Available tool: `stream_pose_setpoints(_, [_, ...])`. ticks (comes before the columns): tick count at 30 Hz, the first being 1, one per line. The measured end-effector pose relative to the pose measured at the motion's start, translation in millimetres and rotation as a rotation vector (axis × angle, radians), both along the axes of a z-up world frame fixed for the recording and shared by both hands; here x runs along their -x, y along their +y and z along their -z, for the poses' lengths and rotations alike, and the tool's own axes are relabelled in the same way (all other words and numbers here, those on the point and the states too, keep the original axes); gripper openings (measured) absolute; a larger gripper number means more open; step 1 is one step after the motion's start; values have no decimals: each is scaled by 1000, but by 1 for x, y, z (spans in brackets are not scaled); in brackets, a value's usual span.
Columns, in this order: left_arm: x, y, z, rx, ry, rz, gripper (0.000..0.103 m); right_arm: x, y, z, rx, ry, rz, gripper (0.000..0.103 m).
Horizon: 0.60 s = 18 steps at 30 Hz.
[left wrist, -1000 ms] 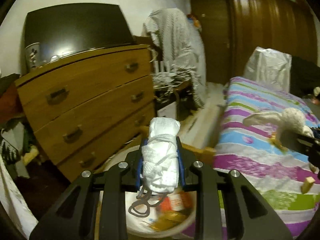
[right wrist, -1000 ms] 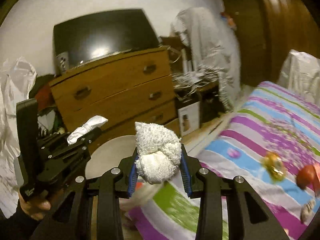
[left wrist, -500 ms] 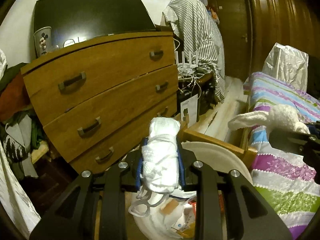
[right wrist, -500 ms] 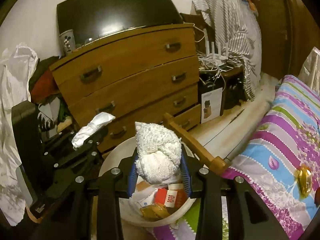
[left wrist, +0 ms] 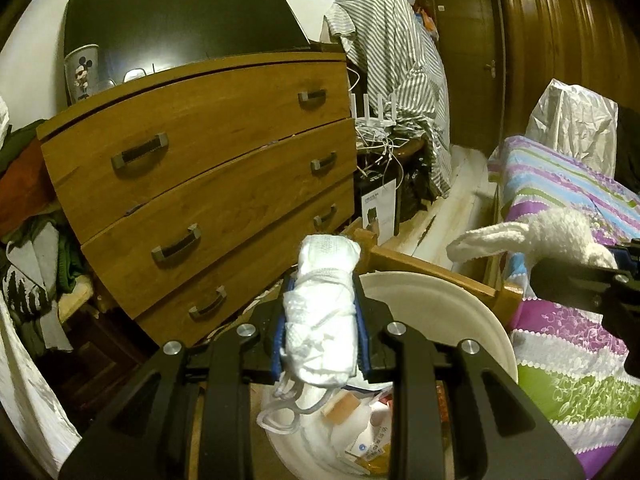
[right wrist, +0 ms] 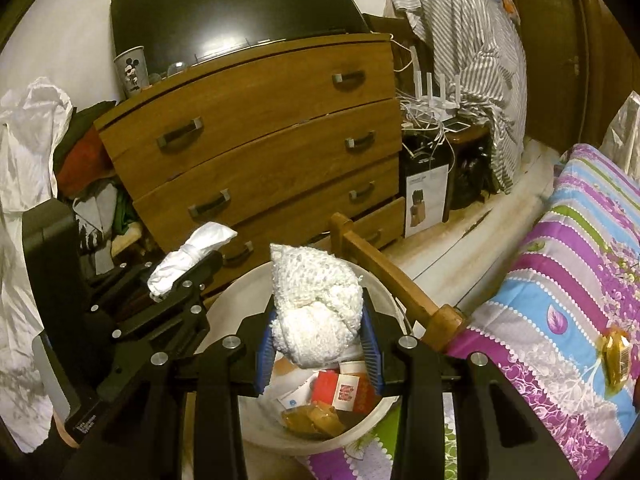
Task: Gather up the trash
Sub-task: 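Open both tools to drop the wrapper and yarn ball into the bucket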
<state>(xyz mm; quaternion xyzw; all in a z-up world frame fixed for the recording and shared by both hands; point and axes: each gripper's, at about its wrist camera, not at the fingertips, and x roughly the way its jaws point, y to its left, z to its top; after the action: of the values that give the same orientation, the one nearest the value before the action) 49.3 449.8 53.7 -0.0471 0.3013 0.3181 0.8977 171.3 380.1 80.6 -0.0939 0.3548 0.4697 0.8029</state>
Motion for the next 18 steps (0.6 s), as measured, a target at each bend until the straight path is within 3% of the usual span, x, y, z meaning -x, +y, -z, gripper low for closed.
stream_pose_setpoints(10, [-10, 27, 22, 135, 30, 35, 27, -7, 9, 16, 25, 30, -15, 39])
stream_pose_setpoints(11, [-11, 28, 26, 146, 37, 47, 28, -8, 13, 20, 42, 32, -31, 44])
stream_pose_setpoints(12, [-12, 30, 30, 163, 48, 61, 39, -8, 14, 23, 55, 24, -25, 49])
stream_pose_setpoints(14, [-11, 35, 36, 179, 48, 48, 50, -9, 14, 27, 61, 14, -16, 54])
stream_pose_setpoints(18, [-5, 50, 44, 289, 11, 63, 50, -12, 12, 33, 54, 29, -11, 54])
